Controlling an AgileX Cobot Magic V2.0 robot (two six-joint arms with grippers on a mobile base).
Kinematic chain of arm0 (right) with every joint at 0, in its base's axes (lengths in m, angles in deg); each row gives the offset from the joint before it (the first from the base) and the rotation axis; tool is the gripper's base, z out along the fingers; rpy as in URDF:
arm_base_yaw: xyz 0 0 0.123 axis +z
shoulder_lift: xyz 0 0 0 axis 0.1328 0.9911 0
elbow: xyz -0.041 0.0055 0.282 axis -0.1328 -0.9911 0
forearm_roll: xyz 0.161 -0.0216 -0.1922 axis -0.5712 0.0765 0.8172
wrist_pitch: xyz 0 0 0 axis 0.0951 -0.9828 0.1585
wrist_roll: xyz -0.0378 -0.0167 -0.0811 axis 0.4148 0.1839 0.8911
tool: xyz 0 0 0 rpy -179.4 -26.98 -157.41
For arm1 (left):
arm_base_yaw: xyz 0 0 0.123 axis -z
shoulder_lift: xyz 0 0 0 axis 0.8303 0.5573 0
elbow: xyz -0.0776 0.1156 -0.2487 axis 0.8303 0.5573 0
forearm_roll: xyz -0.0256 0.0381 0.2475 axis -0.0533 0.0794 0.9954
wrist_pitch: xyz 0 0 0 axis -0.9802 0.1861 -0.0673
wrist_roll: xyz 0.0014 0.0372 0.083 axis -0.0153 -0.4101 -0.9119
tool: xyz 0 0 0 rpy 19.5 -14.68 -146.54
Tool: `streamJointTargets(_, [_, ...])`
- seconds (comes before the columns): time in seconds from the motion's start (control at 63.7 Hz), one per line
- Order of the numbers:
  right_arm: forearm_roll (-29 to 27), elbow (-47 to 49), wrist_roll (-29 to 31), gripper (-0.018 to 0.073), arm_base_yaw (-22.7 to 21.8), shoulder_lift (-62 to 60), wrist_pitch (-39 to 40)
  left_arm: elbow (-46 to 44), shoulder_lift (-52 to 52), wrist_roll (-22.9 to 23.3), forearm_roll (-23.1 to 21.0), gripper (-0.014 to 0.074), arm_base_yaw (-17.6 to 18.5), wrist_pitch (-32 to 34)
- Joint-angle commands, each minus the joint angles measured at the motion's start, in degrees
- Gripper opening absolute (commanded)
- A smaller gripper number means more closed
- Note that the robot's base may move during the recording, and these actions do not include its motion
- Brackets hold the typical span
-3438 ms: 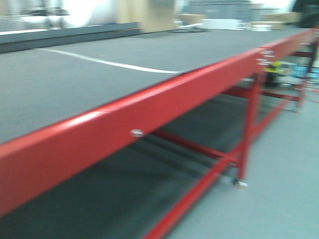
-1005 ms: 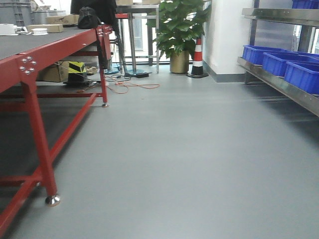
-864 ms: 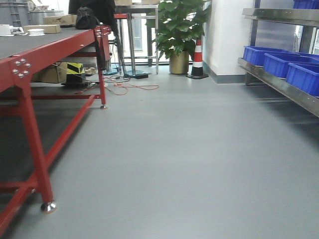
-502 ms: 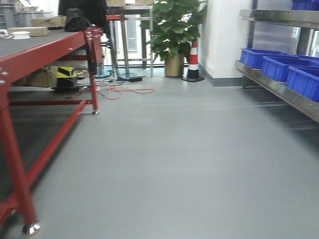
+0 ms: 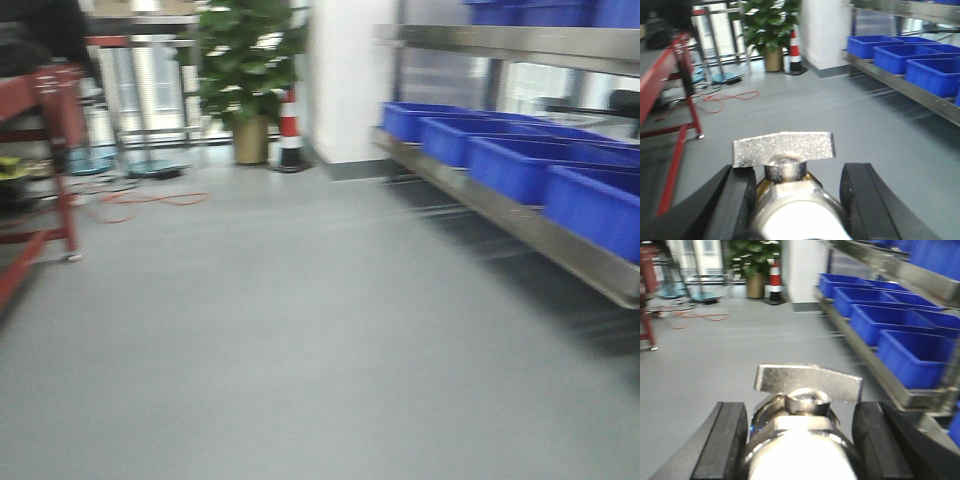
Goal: Place valve from conveyor to right shelf box
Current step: 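Drive the base away from the conveyor toward the shelf of blue bins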
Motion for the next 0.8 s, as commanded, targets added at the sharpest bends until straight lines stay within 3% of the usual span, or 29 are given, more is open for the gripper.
streamJointTargets(0.0, [0.4, 1.0, 0.1, -0.0154, 0.1, -0.5, 4.8, -0.4, -0.4, 0.2, -0.5, -0.0111, 0.3, 3.3])
streamJointTargets(0.785, [0.4, 1.0, 0.1, -0.0154, 0.1, -0.5, 4.8, -0.4, -0.4, 0.2, -0.5, -0.0111, 0.3, 3.3])
